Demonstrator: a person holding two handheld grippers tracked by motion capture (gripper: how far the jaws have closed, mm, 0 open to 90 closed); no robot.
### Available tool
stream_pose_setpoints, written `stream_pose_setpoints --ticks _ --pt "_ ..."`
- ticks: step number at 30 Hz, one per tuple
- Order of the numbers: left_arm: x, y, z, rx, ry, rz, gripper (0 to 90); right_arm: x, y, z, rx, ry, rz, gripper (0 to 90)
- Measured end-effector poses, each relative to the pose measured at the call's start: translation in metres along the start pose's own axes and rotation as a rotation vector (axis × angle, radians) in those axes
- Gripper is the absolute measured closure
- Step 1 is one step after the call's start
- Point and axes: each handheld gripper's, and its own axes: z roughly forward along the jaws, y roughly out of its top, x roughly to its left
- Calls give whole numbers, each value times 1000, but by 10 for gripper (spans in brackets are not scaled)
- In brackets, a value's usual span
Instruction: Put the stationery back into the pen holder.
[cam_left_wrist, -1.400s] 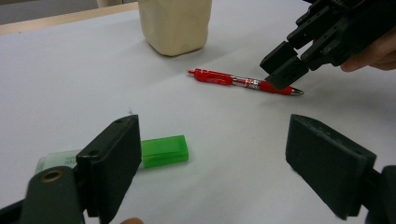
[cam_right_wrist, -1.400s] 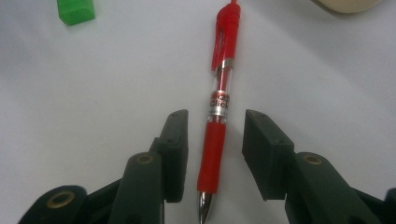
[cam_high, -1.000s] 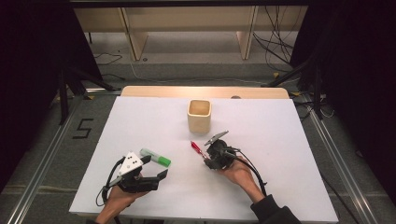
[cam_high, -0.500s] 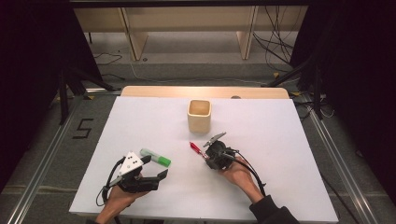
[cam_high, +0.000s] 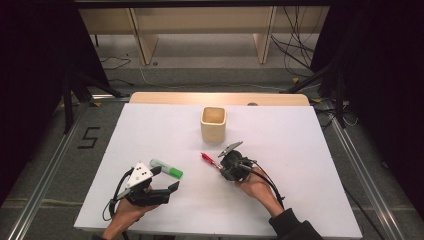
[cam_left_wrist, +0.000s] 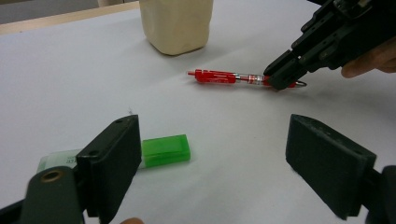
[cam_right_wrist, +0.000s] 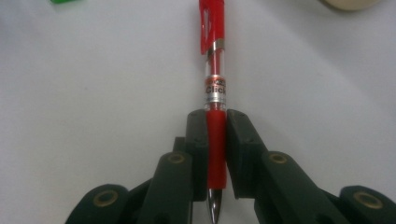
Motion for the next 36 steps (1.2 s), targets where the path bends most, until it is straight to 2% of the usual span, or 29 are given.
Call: stream_pose_setpoints --ticks 5,14,21,24,29,36 --pt "0 0 0 0 1 0 178 -2 -1 -14 -56 21 -10 805" --pt "1 0 0 0 5 -4 178 11 -18 -40 -135 17 -111 804" --pt "2 1 0 4 -11 -13 178 20 -31 -53 -193 -20 -189 804" --pt "0 2 -1 5 12 6 178 26 -37 -54 -210 -48 -241 803" --pt "0 9 -6 -13 -16 -12 178 33 -41 -59 -237 -84 -303 804" --pt "-2 17 -9 -13 -19 4 178 43 -45 -60 -258 -114 -392 804"
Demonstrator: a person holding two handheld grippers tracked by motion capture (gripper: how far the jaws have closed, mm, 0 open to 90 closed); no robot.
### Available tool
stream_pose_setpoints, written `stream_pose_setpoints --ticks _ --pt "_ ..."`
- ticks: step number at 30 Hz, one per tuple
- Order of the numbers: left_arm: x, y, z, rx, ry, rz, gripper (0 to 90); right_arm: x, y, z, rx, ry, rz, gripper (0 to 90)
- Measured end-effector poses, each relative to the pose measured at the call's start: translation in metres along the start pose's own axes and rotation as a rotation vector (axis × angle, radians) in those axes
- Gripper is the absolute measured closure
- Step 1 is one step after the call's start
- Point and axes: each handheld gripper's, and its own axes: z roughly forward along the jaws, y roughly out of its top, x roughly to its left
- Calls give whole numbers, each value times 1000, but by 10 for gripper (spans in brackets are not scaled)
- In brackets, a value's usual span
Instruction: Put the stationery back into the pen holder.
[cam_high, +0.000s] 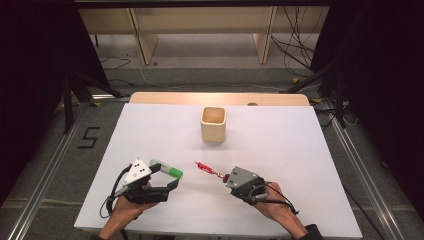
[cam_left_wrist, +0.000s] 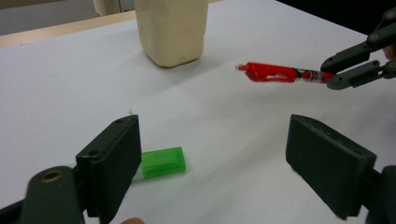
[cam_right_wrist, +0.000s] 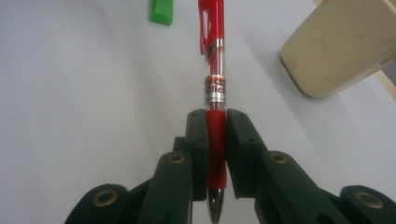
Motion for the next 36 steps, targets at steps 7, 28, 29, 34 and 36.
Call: stream_pose_setpoints --ticks 7,28,29,34,36 --pt "-3 11 3 26 -15 28 178 9 0 0 -4 -33 -85 804" --pt "-16 47 35 204 -109 154 175 38 -3 -4 -5 -173 -362 804" --pt "-17 47 36 215 -116 160 175 39 -3 -4 -6 -183 -372 804" --pt "-20 51 41 282 -152 190 173 47 -4 -4 -15 -214 -470 805" --pt "-22 52 44 307 -168 203 173 51 -5 -5 -29 -234 -485 804"
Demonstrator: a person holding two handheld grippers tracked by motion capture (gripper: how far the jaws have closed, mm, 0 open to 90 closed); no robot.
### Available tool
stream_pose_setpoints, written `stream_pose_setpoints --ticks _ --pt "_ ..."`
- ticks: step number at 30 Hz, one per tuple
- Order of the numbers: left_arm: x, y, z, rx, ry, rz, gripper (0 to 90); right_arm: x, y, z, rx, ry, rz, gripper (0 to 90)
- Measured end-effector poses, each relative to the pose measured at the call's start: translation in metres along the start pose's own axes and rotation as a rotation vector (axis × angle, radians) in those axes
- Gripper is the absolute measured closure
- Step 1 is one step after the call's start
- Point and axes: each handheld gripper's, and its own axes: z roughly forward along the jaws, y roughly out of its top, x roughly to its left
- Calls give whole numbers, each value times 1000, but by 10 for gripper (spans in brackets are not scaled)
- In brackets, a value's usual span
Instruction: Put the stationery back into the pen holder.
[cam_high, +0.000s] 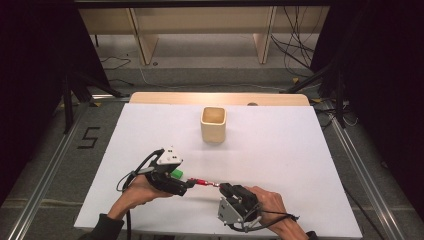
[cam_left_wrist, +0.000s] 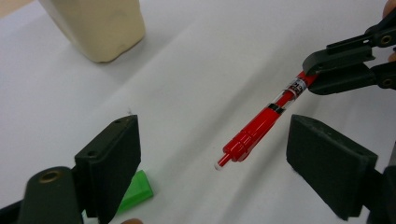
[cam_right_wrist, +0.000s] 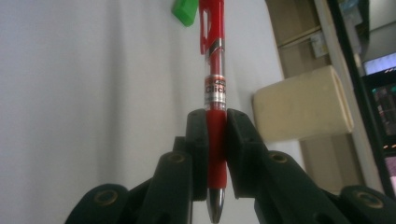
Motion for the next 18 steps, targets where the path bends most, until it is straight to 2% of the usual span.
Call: stream_pose_setpoints --ticks 1,5,7,8,9,14,18 --pt "-1 1 1 10 -4 8 173 1 0 0 -9 -7 -31 804" --pt "-4 6 5 67 -30 41 173 6 1 -2 -10 -51 -95 804" --pt "-6 9 7 101 -43 61 175 9 1 -2 -10 -60 -102 805" --pt "-7 11 8 112 -42 70 175 9 1 -2 -9 -71 -126 804" --pt "-8 13 9 125 -46 76 175 10 2 -2 -4 -64 -119 804" --pt "-12 21 11 176 -65 118 179 11 3 -2 -16 -88 -183 805" --pt "-14 26 15 217 -84 137 196 12 4 -2 -22 -102 -207 805"
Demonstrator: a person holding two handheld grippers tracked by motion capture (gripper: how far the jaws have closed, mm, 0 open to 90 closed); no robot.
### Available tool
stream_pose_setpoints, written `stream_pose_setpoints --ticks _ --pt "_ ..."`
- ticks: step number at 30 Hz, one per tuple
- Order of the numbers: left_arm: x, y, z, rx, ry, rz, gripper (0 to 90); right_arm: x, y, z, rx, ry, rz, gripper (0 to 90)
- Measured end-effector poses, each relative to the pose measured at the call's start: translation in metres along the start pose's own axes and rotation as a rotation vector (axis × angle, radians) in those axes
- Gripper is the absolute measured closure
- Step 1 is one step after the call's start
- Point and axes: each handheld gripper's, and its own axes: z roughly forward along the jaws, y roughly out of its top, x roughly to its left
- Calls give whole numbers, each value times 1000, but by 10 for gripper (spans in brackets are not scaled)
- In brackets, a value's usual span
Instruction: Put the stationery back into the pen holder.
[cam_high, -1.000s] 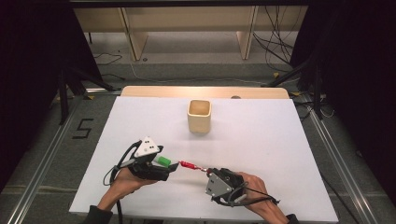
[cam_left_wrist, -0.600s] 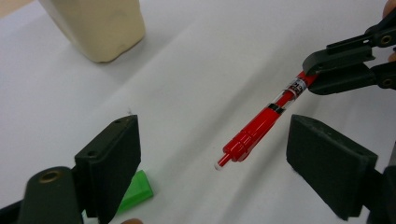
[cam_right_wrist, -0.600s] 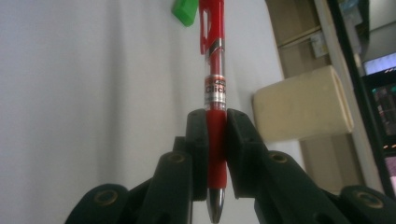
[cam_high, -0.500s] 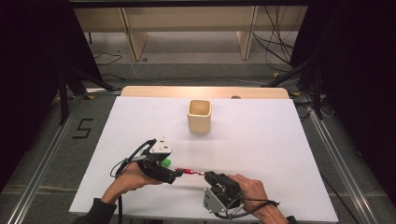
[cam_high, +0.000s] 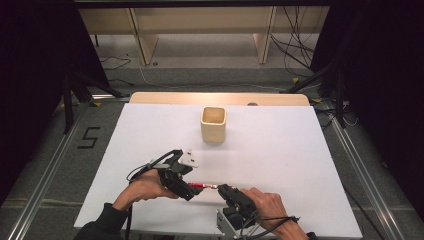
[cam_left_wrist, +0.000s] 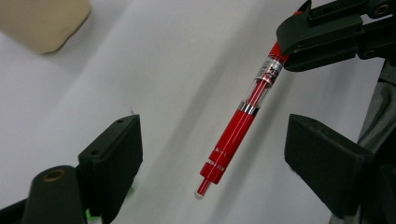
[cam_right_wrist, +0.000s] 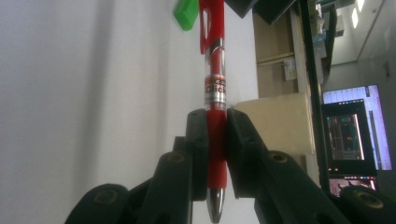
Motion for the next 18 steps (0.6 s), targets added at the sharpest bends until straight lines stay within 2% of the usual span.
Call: stream_pose_setpoints --ticks 10,13,18 --pt "3 8 5 66 -44 25 268 2 1 0 2 -16 -37 804" --pt "4 10 7 85 -55 41 284 4 2 0 4 -19 -48 805" --pt "0 15 12 129 -78 91 332 6 3 1 0 -18 -65 804"
